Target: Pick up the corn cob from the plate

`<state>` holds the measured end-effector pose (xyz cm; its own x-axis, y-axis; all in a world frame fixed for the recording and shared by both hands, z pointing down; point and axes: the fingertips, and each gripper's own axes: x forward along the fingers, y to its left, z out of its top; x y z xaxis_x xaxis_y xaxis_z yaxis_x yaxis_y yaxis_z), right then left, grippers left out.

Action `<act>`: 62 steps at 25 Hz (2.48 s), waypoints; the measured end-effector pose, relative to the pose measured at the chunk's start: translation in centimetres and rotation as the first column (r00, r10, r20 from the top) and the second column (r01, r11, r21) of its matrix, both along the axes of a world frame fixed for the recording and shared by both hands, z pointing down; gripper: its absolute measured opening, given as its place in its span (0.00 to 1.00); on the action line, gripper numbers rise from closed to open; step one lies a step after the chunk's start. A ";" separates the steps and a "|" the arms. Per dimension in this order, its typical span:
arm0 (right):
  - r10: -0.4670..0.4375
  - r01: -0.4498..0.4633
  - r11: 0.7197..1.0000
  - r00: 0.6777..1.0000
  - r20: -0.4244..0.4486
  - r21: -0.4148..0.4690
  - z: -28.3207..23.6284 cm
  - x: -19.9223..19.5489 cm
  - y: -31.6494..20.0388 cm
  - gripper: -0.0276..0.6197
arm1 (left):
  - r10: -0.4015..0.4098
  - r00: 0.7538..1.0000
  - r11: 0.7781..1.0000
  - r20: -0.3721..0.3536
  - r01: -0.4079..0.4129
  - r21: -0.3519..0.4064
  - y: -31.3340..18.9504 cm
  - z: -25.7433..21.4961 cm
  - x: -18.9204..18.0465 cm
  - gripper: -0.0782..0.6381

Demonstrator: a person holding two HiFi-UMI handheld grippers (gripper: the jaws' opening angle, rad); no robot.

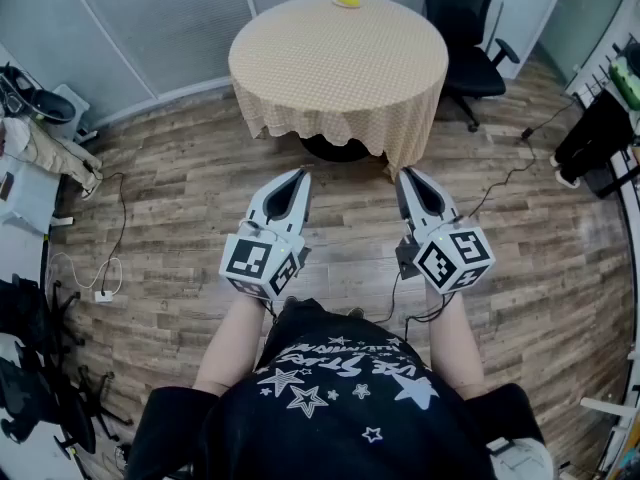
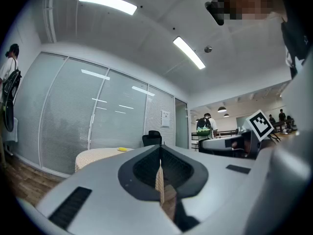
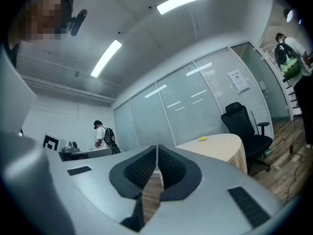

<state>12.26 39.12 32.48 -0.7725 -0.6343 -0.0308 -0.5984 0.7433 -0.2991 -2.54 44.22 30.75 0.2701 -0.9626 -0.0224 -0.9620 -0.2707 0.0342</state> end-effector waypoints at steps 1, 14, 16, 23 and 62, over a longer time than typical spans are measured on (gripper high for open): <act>0.001 -0.001 1.000 1.000 -0.002 0.001 0.1 0.2 0.1 0.10 | 0.001 1.000 1.000 0.002 -0.001 -0.001 0.0 0.1 0.2 0.12; -0.007 0.008 1.000 0.999 -0.042 0.022 0.5 0.1 0.7 0.10 | 0.004 1.000 1.000 0.020 -0.004 -0.020 0.0 1.2 0.6 0.12; -0.007 0.009 0.999 0.999 -0.039 0.038 0.4 0.4 1.0 0.10 | 0.006 1.000 1.000 0.017 -0.006 -0.025 0.1 1.6 0.8 0.12; -0.092 0.094 0.993 0.995 -0.035 0.070 0.6 0.5 2.9 0.10 | 0.021 1.000 0.998 0.007 -0.021 -0.064 0.7 3.0 1.6 0.12; 0.074 -0.085 0.994 0.988 -0.135 -0.073 5.7 -7.8 -24.5 0.10 | 0.031 0.991 0.979 -0.127 -0.056 -0.197 -26.0 9.1 -10.9 0.12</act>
